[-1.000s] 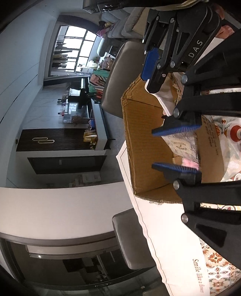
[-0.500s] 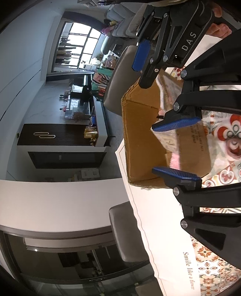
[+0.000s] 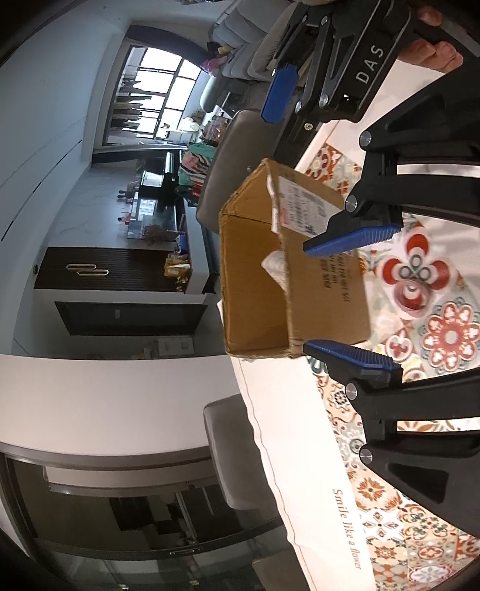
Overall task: Organize soft objects
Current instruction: 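Move both tools back down to the pink hair tie and white cloth, then grasp the pink hair tie with the left gripper while the right grasps the white cloth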
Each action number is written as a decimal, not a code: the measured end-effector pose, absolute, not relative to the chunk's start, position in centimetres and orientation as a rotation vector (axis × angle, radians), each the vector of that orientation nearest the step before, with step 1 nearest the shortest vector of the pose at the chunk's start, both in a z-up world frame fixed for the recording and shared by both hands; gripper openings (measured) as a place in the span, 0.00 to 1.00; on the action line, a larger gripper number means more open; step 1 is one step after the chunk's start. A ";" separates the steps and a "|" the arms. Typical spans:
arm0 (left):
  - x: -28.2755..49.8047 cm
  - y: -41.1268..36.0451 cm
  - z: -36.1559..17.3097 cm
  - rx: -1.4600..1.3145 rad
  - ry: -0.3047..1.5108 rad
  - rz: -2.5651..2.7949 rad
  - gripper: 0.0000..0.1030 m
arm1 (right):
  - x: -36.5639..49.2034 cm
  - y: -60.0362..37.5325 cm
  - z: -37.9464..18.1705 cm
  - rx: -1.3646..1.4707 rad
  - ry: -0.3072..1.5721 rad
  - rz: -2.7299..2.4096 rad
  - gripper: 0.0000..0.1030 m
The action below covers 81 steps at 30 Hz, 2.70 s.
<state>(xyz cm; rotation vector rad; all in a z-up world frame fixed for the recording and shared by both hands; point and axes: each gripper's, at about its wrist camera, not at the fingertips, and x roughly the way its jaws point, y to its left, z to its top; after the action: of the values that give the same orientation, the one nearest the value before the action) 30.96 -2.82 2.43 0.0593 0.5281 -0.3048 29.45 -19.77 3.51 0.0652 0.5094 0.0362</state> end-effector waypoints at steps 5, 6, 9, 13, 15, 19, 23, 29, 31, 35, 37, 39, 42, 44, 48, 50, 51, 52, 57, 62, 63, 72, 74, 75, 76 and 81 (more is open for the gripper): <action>28.9 -2.1 1.7 0.052 0.546 -0.306 0.48 | 27.1 -19.4 2.9 0.072 0.518 0.022 0.60; 28.5 -2.0 1.5 0.049 0.550 -0.308 0.49 | 26.5 -19.3 2.7 0.071 0.518 0.015 0.61; 27.5 -1.6 1.1 0.041 0.564 -0.305 0.49 | 25.5 -19.0 2.4 0.074 0.524 0.004 0.63; 26.2 -1.2 0.0 0.052 0.587 -0.301 0.50 | 24.2 -18.6 1.8 0.068 0.529 -0.011 0.63; 25.8 -1.0 -0.5 0.058 0.599 -0.303 0.50 | 23.7 -18.4 1.3 0.060 0.532 -0.019 0.63; 24.9 -0.7 -1.8 0.094 0.620 -0.310 0.50 | 22.9 -18.1 0.1 0.055 0.562 -0.027 0.63; 24.5 -0.2 -2.9 0.105 0.650 -0.318 0.50 | 22.1 -18.2 -1.2 0.084 0.588 -0.050 0.63; 24.5 0.3 -4.8 0.114 0.689 -0.332 0.50 | 21.4 -17.9 -3.6 0.155 0.652 -0.083 0.63; 24.8 0.2 -5.4 0.118 0.707 -0.340 0.50 | 20.9 -17.6 -4.5 0.162 0.666 -0.107 0.63; 25.2 0.1 -6.6 0.128 0.735 -0.355 0.50 | 20.5 -17.1 -6.3 0.174 0.699 -0.126 0.63; 25.6 0.1 -7.2 0.127 0.754 -0.364 0.50 | 20.6 -17.2 -7.2 0.202 0.727 -0.128 0.63; 25.9 0.1 -7.8 0.130 0.765 -0.370 0.50 | 20.7 -17.3 -7.8 0.218 0.748 -0.136 0.63; 26.4 0.0 -8.7 0.135 0.784 -0.382 0.50 | 20.6 -17.4 -8.7 0.244 0.761 -0.166 0.63; 26.9 -0.1 -9.2 0.137 0.796 -0.394 0.50 | 20.6 -17.2 -9.2 0.246 0.765 -0.175 0.63; 27.9 -0.2 -10.2 0.146 0.817 -0.412 0.50 | 20.6 -16.6 -9.7 0.218 0.757 -0.196 0.63; 28.7 -0.4 -10.6 0.150 0.830 -0.422 0.50 | 20.6 -16.5 -10.0 0.228 0.753 -0.219 0.63; 29.0 -0.5 -10.7 0.155 0.835 -0.426 0.50 | 20.8 -16.5 -10.1 0.231 0.756 -0.223 0.63; 29.4 -0.7 -10.8 0.163 0.840 -0.431 0.50 | 21.0 -16.4 -10.3 0.232 0.765 -0.233 0.63; 30.9 -1.7 -11.3 0.199 0.850 -0.456 0.51 | 22.0 -16.9 -11.3 0.257 0.802 -0.272 0.63; 32.5 -2.3 -11.8 0.212 0.855 -0.478 0.51 | 23.1 -17.1 -11.9 0.267 0.824 -0.290 0.63; 32.9 -2.3 -11.9 0.211 0.857 -0.484 0.51 | 23.3 -17.1 -12.0 0.261 0.827 -0.294 0.63; 35.2 -3.5 -13.1 0.226 0.884 -0.506 0.51 | 24.7 -17.5 -12.9 0.281 0.874 -0.344 0.63; 35.5 -3.6 -13.3 0.222 0.883 -0.506 0.51 | 25.0 -17.7 -13.1 0.281 0.880 -0.358 0.63; 35.6 -3.6 -13.3 0.223 0.885 -0.505 0.51 | 25.1 -17.7 -13.0 0.274 0.881 -0.363 0.63; 35.7 -3.6 -13.3 0.221 0.884 -0.505 0.50 | 25.3 -17.6 -13.1 0.269 0.885 -0.361 0.63; 35.6 -3.9 -13.3 0.228 0.870 -0.505 0.32 | 25.6 -17.3 -13.0 0.224 0.879 -0.362 0.41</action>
<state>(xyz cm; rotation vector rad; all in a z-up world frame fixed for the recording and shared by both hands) 35.63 -3.85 -13.30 0.2282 0.8702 -0.5046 25.63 -17.30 -12.98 0.2238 0.8790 -0.3621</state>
